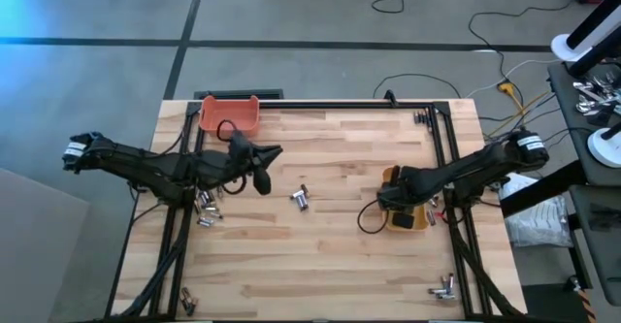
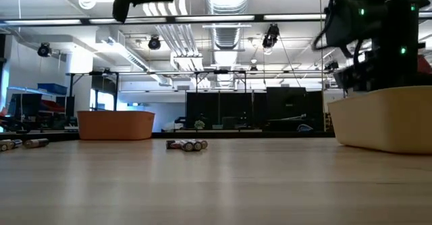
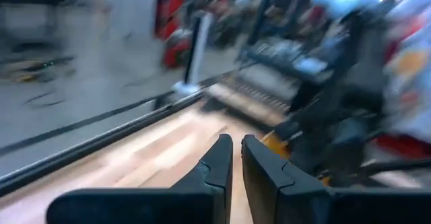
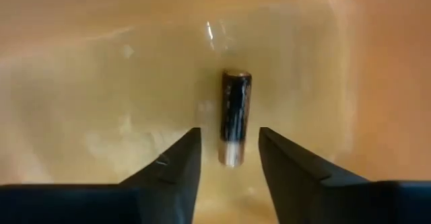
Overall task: Sort batteries
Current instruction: Put the black battery into the yellow bin
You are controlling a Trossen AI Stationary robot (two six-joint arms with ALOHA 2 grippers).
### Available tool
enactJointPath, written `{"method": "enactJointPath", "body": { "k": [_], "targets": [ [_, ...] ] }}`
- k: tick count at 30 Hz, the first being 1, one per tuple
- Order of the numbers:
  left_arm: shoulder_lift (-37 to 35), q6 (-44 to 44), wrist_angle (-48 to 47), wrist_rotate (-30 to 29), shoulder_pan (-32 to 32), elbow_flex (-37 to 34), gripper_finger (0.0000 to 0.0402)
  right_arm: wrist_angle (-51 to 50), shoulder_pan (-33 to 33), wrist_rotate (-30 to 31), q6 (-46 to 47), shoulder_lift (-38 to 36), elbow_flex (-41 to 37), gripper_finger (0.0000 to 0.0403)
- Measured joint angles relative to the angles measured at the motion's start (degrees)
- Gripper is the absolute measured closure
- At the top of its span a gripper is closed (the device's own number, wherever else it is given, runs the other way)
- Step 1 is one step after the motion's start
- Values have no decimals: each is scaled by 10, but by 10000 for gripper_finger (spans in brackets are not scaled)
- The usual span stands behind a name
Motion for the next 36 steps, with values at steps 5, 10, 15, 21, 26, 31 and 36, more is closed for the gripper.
{"method": "enactJointPath", "body": {
  "k": [5,10,15,21,26,31,36],
  "targets": [
    [-26,73,81,57,-16,0,387,-108,0,21,-19,-39,81,210],
    [-66,84,64,95,-34,0,387,-136,0,72,-19,-53,192,186],
    [-97,85,20,103,-65,0,387,22,-1,152,-40,-40,256,172],
    [-120,62,-57,101,-89,0,387,243,-27,169,-63,15,240,156],
    [-129,25,-103,100,-97,0,387,329,-40,169,-37,111,237,156],
    [-131,-9,-157,99,-102,0,387,359,-40,168,-17,210,269,166],
    [-131,-26,-228,99,-103,0,387,369,-42,167,-19,283,289,174]
  ]
}}
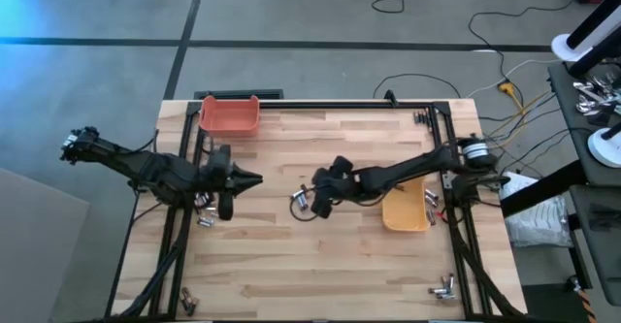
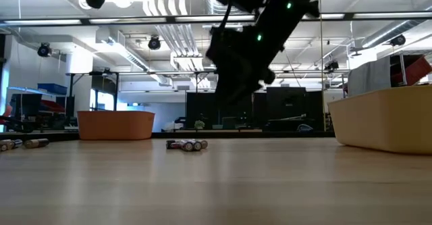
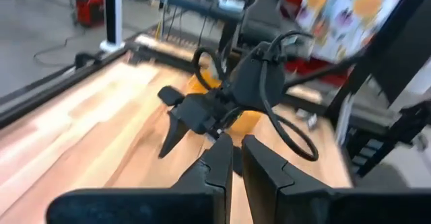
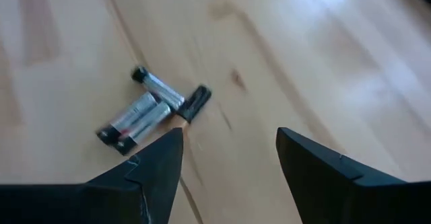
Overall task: Sort batteries
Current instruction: Put the black battery into the yellow bin
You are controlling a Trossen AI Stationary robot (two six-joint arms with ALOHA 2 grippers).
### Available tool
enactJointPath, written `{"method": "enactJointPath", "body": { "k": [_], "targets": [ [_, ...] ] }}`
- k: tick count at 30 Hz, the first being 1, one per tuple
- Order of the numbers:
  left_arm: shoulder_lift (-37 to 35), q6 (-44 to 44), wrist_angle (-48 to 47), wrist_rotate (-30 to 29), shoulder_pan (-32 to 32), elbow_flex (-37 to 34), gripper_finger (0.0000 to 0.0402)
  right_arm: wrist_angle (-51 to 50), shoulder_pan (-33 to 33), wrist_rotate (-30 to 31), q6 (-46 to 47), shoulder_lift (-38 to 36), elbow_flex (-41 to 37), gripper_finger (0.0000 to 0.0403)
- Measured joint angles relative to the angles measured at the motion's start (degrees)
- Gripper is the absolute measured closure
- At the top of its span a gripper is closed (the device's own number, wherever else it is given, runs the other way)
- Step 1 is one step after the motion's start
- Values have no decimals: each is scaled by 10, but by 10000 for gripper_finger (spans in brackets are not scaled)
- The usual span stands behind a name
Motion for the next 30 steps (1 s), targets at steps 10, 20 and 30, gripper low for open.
{"method": "enactJointPath", "body": {
  "k": [10,20,30],
  "targets": [
    [9,-44,-130,-11,0,0,387,40,-7,-20,21,62,35,168],
    [14,-53,-170,-16,0,-1,387,47,-18,-22,44,97,56,174],
    [14,-40,-174,-16,0,-3,387,46,-28,-45,41,96,52,179]
  ]
}}
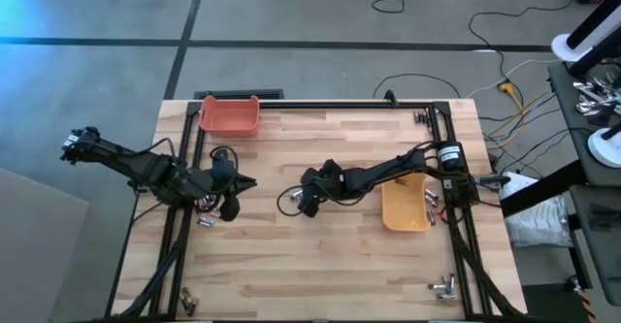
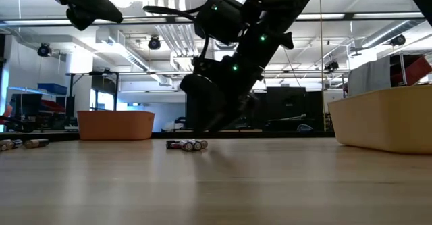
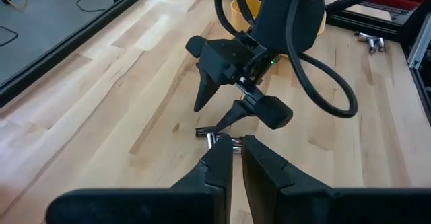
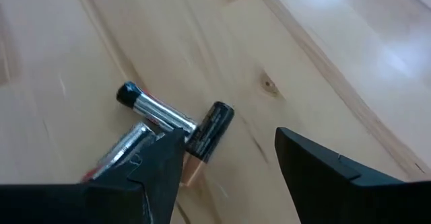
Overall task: Sort batteries
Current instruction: Put the black battery into the yellow bin
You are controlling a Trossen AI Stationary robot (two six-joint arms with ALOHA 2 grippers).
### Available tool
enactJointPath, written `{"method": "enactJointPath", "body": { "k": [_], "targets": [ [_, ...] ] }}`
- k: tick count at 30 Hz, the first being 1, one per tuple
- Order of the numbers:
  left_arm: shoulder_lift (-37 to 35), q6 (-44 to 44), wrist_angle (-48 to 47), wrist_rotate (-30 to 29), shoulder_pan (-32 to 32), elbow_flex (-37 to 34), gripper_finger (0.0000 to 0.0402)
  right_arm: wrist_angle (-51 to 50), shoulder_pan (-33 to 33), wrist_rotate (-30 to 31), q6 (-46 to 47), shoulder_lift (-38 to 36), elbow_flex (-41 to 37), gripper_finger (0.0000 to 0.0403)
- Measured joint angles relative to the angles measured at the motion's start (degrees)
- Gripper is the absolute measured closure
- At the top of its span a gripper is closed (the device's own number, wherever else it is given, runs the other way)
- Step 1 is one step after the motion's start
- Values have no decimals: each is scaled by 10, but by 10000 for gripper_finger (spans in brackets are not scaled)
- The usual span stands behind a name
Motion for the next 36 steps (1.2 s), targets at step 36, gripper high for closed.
{"method": "enactJointPath", "body": {
  "k": [36],
  "targets": [
    [-2,38,17,-21,0,29,387,54,-38,-69,-77,30,-57,315]
  ]
}}
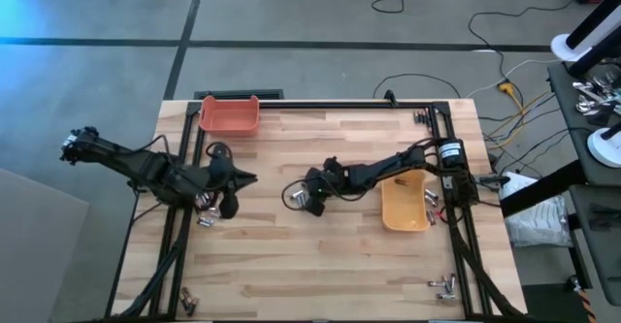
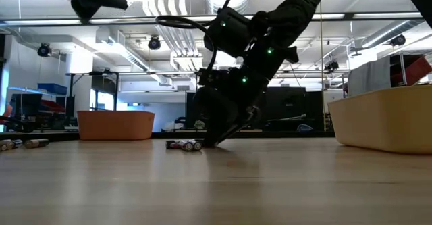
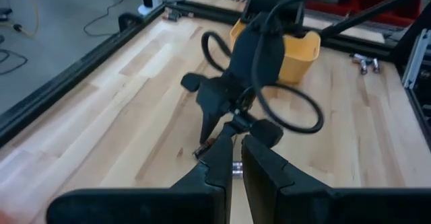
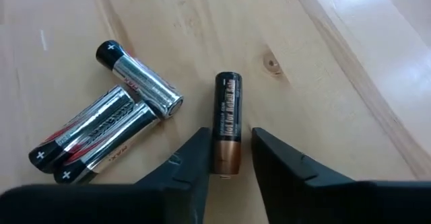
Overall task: Sort batteries
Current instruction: Put the black battery into the yellow bin
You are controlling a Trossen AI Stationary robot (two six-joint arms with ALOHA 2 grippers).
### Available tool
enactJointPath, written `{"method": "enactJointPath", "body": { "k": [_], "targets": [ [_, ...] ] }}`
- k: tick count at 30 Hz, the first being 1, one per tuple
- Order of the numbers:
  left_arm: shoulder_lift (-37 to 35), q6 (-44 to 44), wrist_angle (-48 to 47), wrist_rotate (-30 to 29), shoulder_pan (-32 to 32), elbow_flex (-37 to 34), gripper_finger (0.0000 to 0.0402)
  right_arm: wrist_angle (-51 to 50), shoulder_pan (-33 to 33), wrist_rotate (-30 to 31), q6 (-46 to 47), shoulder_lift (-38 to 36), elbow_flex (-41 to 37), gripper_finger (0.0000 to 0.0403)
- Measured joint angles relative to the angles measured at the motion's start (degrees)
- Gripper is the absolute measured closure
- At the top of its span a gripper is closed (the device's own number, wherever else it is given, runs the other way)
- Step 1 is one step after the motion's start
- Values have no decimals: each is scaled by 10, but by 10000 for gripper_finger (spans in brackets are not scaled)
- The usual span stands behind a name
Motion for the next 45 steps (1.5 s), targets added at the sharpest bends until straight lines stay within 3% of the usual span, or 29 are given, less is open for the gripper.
{"method": "enactJointPath", "body": {
  "k": [5,12,19,24,29,32,39,45],
  "targets": [
    [-1,32,2,0,0,20,387,-22,-1,-3,35,6,1,363],
    [-2,31,2,2,-1,28,387,-101,1,17,92,-60,-2,364],
    [5,18,5,10,-10,28,387,-301,30,21,69,-224,-3,364],
    [19,23,26,10,-10,28,387,-470,77,16,117,-340,-5,364],
    [44,24,52,9,-10,29,387,-618,131,-59,169,-421,-21,364],
    [65,34,70,8,-10,29,387,-682,151,-72,217,-457,-50,364],
    [121,45,137,8,-10,29,387,-627,155,-102,264,-502,-194,361],
    [142,37,189,-4,-11,29,387,-535,145,-100,283,-492,-283,351]
  ]
}}
